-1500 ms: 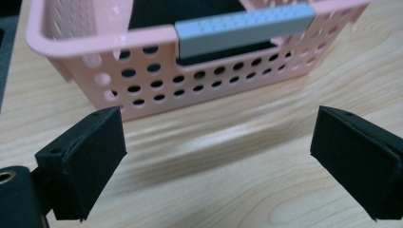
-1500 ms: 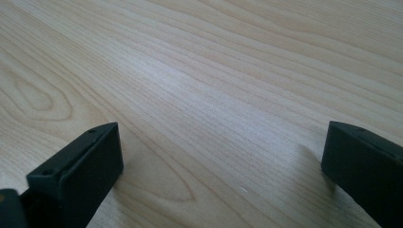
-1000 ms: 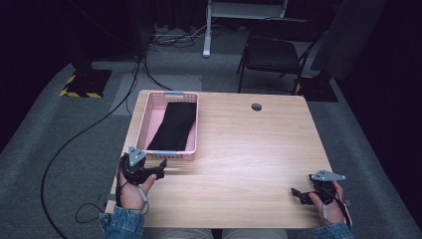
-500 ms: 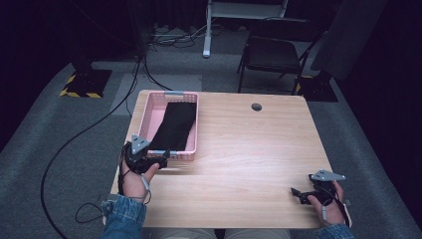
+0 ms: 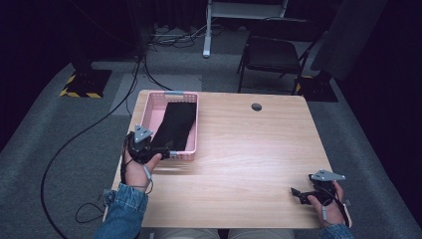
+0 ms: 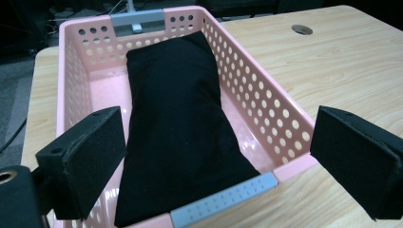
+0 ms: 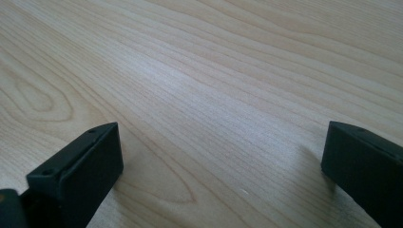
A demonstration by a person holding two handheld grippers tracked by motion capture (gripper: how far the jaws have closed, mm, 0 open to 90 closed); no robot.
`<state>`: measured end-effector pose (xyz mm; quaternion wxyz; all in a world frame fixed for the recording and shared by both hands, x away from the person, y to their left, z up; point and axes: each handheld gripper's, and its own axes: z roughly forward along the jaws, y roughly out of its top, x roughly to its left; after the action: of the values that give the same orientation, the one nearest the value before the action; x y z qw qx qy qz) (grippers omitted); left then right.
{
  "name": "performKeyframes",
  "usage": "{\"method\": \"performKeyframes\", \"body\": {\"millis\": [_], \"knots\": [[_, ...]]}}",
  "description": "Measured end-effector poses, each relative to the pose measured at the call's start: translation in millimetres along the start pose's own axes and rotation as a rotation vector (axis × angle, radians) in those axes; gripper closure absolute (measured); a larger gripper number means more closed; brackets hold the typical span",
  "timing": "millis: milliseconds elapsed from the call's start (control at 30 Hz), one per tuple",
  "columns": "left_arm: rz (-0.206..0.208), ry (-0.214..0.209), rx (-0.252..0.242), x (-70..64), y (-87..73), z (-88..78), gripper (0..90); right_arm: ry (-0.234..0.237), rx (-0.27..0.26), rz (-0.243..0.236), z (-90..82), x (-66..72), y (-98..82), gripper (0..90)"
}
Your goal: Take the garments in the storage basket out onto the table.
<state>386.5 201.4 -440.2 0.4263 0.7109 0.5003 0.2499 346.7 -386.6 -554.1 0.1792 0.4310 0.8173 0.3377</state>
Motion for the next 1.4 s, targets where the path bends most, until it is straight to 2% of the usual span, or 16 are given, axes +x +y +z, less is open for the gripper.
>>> {"method": "performKeyframes", "body": {"millis": [533,767,867,1400], "knots": [[-0.003,-0.012,-0.001,1.0,23.1,20.2,4.1,0.000,0.000,0.000,0.0,0.0,0.0,0.0],[0.040,-0.008,0.008,-2.6,32.0,27.8,4.3,0.001,0.000,0.000,0.0,0.0,0.0,0.0],[0.045,-0.003,0.009,-1.1,34.4,31.7,4.3,0.001,0.000,0.000,0.0,0.0,0.0,0.0],[0.032,-0.008,0.012,6.3,41.6,62.8,4.3,0.000,0.000,0.000,0.0,0.0,0.0,0.0]]}}
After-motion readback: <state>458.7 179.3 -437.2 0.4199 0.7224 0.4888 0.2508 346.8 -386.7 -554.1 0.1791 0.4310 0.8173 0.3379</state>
